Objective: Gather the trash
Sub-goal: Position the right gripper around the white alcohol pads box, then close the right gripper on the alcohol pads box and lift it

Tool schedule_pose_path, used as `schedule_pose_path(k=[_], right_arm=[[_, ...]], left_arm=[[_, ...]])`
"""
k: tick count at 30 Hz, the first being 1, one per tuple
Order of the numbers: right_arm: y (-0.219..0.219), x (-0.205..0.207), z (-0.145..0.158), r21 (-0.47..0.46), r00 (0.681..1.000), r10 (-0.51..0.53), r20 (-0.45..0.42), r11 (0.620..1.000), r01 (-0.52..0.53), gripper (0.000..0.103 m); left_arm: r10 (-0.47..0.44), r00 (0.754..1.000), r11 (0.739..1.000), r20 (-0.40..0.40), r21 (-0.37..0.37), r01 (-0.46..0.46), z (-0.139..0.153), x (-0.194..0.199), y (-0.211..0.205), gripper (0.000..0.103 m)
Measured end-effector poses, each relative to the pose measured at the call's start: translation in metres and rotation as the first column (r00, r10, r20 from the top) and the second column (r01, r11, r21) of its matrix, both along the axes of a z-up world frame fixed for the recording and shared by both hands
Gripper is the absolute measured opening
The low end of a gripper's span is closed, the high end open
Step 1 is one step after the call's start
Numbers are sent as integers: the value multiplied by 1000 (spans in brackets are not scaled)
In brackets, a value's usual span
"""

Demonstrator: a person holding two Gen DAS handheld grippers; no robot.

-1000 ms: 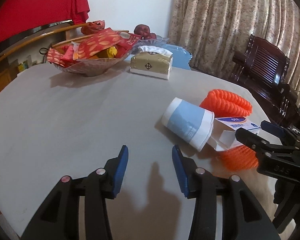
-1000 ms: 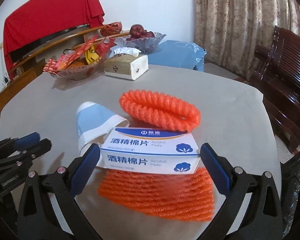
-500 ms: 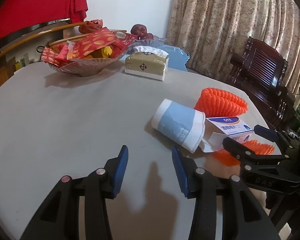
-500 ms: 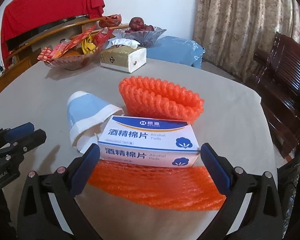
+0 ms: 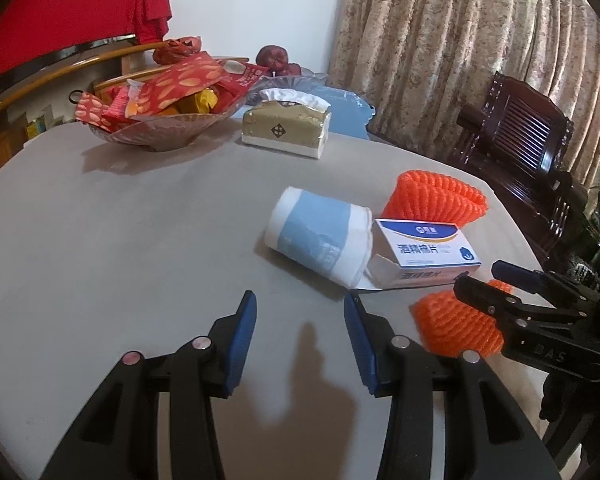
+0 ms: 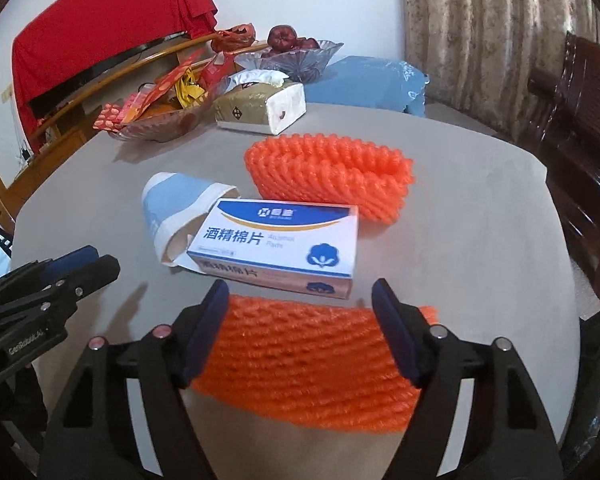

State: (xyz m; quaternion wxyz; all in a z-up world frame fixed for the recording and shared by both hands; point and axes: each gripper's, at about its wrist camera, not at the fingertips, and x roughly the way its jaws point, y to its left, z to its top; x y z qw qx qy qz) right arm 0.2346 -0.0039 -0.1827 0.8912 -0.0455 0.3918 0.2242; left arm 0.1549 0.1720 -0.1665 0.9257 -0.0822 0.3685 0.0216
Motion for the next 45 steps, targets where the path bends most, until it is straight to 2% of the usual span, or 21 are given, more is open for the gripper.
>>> schedule_pose_path(k=[5,9,16,24,30,35,40,45], right_arm=[[-11,15,-1,12,1000,-23,-10,1000,23,78],[-1,17,-6,4,999,46,-29,999,-46,78],[17,-7,-6,35,987,156,-34,987,-155,77],[3,12,-8,20,998,63,-26,998,-62,78],[11,20,-9,27,993,116,-37,993,-115,79],[23,3,-7,40,979,200,-39,979,-198,79],[29,-9,-6,99,966,250,-64,965,-243,78],[27,-1,-6,69,975,216,-54,975,-212,77]], left_arm=[[-5,1000,1000,-4,2,5,-2,3,-4,45],[1,1000,1000,-12,7,-1,-3,6,-5,45],[27,999,999,-18,22,-27,-5,7,4,46],[49,998,999,-32,17,-48,-9,7,13,47],[39,999,999,-36,14,-39,-11,10,8,47],[53,998,998,-37,21,-52,-11,11,11,48],[88,995,996,-45,20,-87,-14,8,22,48],[99,994,995,-50,22,-98,-16,6,27,48]])
